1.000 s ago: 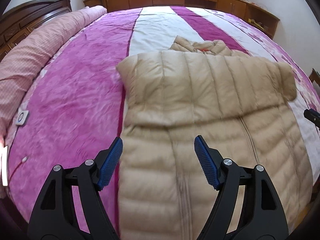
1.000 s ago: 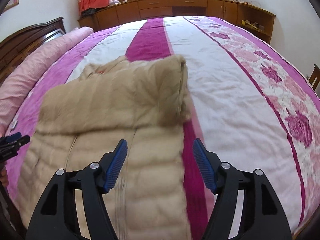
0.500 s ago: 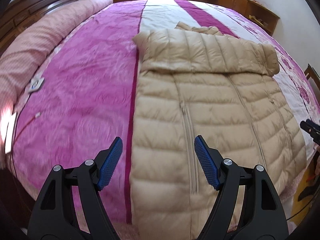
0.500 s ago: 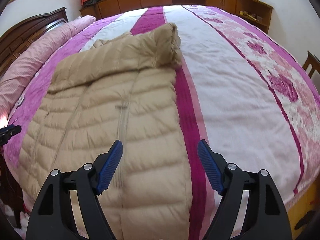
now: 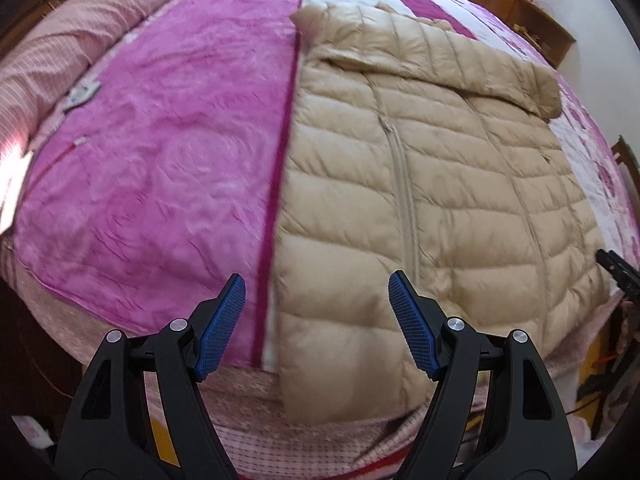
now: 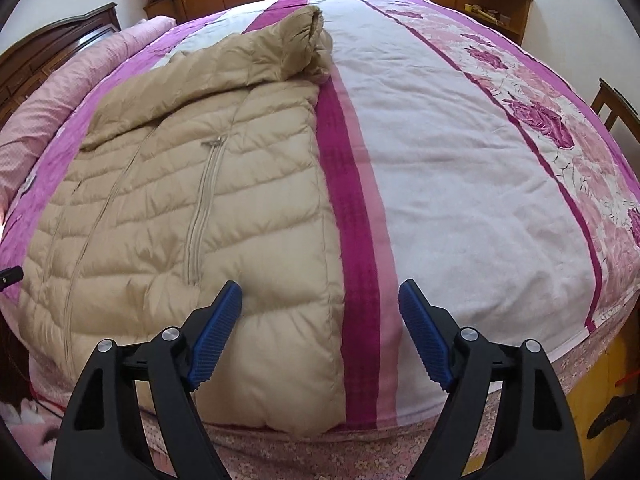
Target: Fold large clothes
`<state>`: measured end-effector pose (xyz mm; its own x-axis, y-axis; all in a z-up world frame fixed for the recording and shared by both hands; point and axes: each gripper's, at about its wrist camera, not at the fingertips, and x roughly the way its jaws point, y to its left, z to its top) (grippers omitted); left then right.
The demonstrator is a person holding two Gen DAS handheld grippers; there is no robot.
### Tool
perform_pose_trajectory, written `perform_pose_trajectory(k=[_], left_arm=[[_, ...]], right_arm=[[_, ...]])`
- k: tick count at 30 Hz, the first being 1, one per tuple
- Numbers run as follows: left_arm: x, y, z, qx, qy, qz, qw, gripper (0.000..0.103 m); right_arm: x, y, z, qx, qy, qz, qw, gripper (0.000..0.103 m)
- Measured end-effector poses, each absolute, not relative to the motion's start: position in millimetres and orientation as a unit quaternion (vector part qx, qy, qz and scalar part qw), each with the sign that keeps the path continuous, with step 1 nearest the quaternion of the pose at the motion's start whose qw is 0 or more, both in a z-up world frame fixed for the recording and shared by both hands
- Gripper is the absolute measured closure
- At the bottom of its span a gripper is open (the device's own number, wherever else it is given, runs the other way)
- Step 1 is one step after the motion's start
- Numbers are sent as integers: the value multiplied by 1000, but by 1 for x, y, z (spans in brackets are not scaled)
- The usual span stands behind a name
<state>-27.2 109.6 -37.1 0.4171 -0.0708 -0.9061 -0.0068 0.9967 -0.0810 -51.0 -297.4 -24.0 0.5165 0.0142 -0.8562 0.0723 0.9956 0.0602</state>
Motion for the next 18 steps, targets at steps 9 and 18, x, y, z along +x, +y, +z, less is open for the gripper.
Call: perform_pose_trajectory(k=[9, 18], left_arm=[[-28, 98, -63, -46, 564, -34, 824, 29], [-19, 96, -77, -52, 562, -53, 824, 27]], right_arm=[[-52, -281, -35, 37, 503, 12, 864, 23], [-53, -284, -55, 65, 505, -4, 861, 17]])
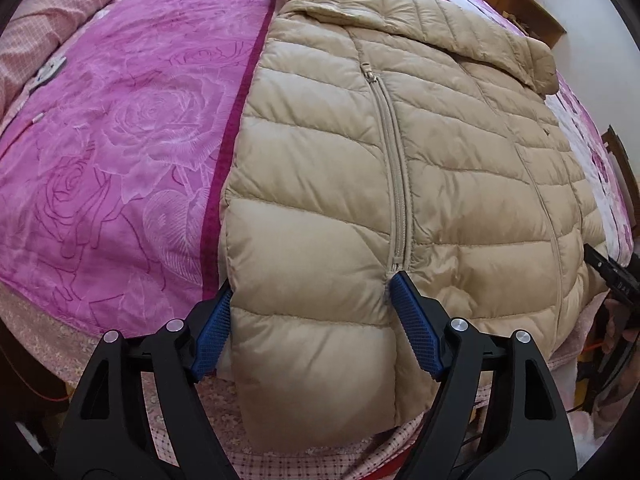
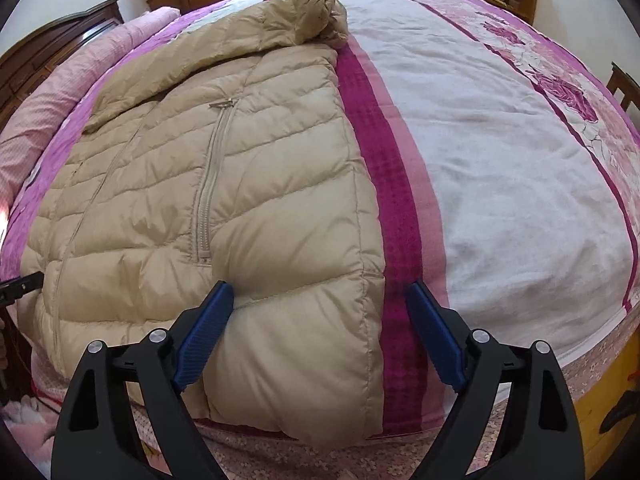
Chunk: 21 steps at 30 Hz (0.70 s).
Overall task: Fold large clothes
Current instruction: 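Grasp the jacket hem with the left gripper while the right gripper grasps the hem too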
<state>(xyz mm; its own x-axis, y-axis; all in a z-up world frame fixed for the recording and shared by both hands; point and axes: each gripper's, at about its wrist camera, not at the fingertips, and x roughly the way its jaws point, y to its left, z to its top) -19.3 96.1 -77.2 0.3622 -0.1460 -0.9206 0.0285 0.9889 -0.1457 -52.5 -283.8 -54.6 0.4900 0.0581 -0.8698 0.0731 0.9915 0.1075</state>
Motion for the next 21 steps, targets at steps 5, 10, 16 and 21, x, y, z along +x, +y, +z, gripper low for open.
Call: perform_pose_trajectory(k=[5, 10, 16, 21], left_arm=[[-19, 95, -75, -61, 558, -58, 825, 27], [-24, 80, -61, -54, 547, -93, 830, 27], [-19, 72, -65, -30, 550, -105, 828, 27], [-18, 76, -77, -33, 557, -98, 824, 27]], right_arm=[[-54, -288, -58, 84, 502, -1, 861, 16], [-57, -280, -51, 75, 499, -5, 863, 16], [-57, -274, -51, 78, 497, 5, 864, 17], [-58, -275, -51, 76, 498, 12, 864, 20]])
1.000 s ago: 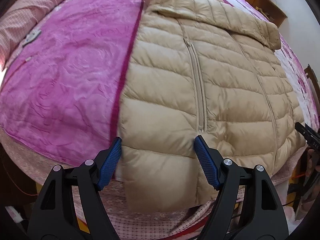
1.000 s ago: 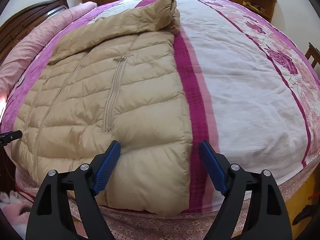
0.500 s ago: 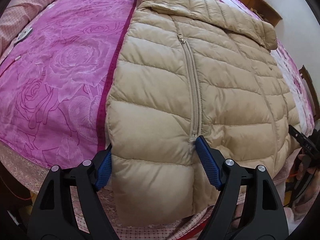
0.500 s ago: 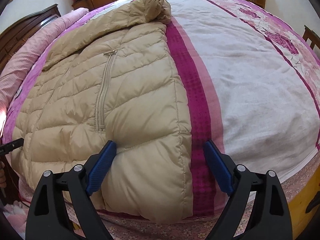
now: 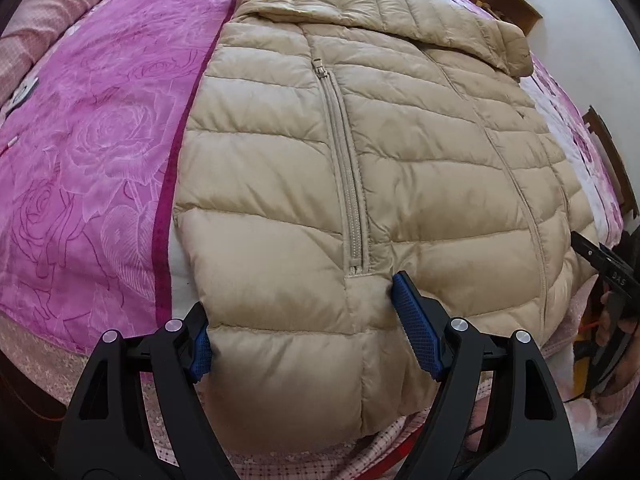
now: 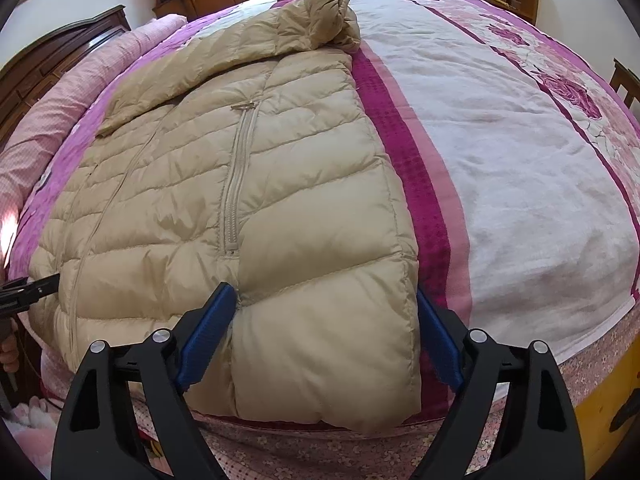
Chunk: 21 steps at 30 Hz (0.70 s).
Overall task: Fold large clothes
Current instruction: 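Grasp the jacket hem with the left gripper while the right gripper grasps the hem too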
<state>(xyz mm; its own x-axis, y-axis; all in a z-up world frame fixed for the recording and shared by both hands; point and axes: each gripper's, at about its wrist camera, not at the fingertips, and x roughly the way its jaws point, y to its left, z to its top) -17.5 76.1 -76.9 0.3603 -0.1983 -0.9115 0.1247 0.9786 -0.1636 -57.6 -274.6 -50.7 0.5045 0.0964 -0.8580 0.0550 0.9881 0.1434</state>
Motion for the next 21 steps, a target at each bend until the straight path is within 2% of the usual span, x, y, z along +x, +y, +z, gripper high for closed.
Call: perform_pose_trajectory(k=[6, 9, 11, 13, 14, 16, 21], left_arm=[[-16, 72, -79, -26, 557, -91, 825, 29], [-17, 79, -75, -43, 557, -89, 825, 44], [-20, 81, -68, -51, 554, -100, 825, 71], [-23, 82, -60, -55, 551, -109, 825, 83], [-24, 82, -56, -56, 551, -111, 825, 87], [-30, 83, -46, -49, 551, -113, 825, 88], [-48, 82, -26, -39, 560, -125, 818, 89]], right_arm=[[-59, -270, -49, 68, 501, 23, 863, 39], [-60, -272, -43, 72, 504, 40, 860, 51], [-61, -272, -37, 75, 502, 54, 860, 59], [-64, -270, -30, 72, 497, 61, 862, 72], [-65, -269, -26, 69, 496, 61, 864, 74], [-68, -270, -19, 69, 494, 62, 865, 79], [-87, -267, -2, 49, 508, 63, 858, 81]])
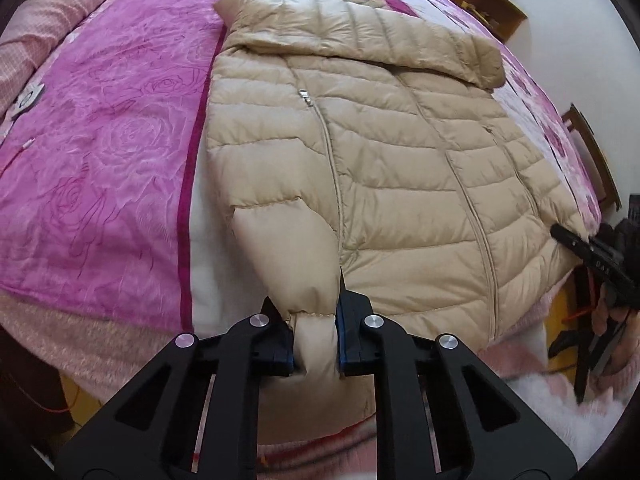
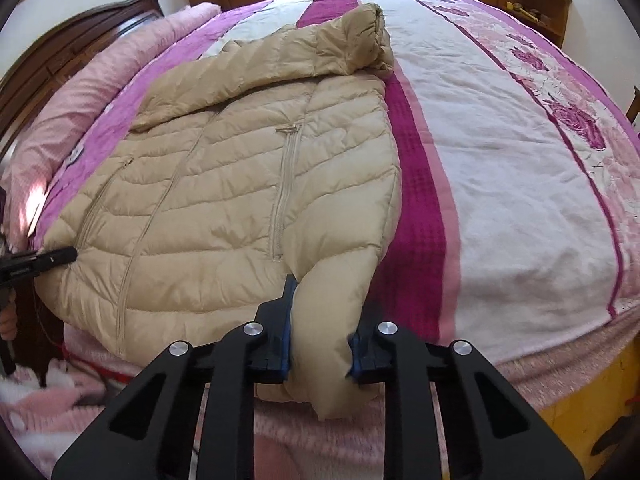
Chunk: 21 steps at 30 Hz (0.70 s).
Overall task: Fold large clothes
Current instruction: 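Grasp the jacket hem with the left gripper while the right gripper grasps the hem too, then lift the hem with both grippers and fold it over toward the collar, then release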
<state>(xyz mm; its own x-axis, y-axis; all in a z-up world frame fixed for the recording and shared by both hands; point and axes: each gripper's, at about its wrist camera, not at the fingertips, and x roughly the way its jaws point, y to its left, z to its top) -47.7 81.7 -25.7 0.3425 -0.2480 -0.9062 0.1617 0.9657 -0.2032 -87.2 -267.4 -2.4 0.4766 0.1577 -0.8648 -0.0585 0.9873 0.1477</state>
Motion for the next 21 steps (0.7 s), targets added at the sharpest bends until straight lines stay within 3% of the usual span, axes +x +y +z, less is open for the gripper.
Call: perform_pose_trajectory(k=[15, 21], left_arm=[[-132, 103, 22, -75, 573, -149, 802, 89], [-118, 101, 49, -74, 529, -158, 831, 89]], right_arm=[[-157, -269, 40, 69, 526, 72, 844, 82], [-146, -269, 65, 76, 474, 78, 874, 82]])
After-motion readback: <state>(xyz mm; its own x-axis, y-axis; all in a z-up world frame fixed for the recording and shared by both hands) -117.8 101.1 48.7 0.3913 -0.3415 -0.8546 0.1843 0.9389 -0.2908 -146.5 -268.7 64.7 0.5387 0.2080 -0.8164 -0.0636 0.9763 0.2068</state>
